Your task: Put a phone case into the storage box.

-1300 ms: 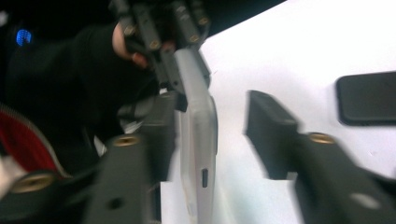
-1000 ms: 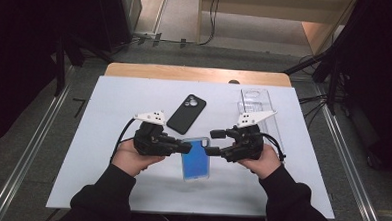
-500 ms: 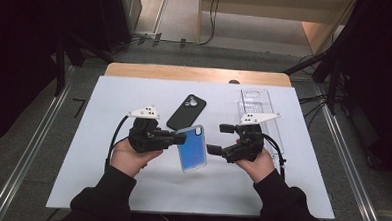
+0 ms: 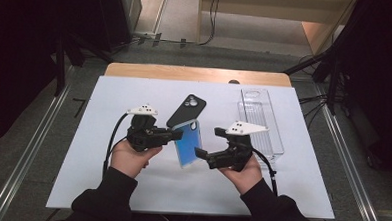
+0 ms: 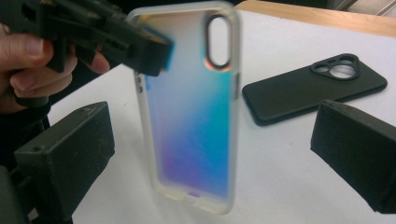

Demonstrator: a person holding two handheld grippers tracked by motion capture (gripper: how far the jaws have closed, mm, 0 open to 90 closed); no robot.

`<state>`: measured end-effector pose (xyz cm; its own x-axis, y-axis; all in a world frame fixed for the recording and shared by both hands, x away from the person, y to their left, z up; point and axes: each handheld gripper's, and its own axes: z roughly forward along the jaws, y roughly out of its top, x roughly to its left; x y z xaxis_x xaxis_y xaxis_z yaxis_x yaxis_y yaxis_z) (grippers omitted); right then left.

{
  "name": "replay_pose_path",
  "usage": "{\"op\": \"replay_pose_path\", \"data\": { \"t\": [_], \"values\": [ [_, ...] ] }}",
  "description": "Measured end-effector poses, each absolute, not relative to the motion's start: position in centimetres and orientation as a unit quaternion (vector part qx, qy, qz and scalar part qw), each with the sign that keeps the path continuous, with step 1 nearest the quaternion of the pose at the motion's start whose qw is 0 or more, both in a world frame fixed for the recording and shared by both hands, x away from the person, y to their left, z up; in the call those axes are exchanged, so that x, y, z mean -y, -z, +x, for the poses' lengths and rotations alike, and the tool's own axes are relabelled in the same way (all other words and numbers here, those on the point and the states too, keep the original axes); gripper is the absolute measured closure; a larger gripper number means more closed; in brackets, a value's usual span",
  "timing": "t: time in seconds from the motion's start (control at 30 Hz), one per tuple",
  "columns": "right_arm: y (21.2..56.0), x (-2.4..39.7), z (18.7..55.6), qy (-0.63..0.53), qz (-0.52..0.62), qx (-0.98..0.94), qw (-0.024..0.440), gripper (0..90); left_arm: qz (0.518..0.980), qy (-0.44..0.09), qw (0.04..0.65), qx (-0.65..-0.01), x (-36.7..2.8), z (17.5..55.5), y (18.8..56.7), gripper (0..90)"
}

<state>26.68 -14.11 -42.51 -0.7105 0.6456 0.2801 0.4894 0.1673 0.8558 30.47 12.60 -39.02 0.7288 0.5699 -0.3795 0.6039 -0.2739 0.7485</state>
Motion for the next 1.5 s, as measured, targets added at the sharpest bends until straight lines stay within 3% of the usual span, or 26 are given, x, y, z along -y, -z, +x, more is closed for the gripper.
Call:
{"op": "replay_pose_path", "data": {
  "t": [0.33, 1.03, 1.5],
  "values": [
    [43.1, 12.4, 26.4, -0.506, 0.399, -0.759, 0.089, 0.0, 0.792, -0.004, 0.465, -0.395, -11.9, 30.1, 39.1, 81.1],
    [44.2, 10.3, 26.9, -0.482, 0.432, -0.757, 0.088, 0.0, 0.798, -0.007, 0.462, -0.387, -10.0, 29.0, 39.4, 81.1],
    [44.4, 10.4, 27.2, -0.486, 0.421, -0.761, 0.086, 15.6, 0.803, -0.007, 0.46, -0.379, -9.4, 28.5, 39.5, 81.0]
  ]
}}
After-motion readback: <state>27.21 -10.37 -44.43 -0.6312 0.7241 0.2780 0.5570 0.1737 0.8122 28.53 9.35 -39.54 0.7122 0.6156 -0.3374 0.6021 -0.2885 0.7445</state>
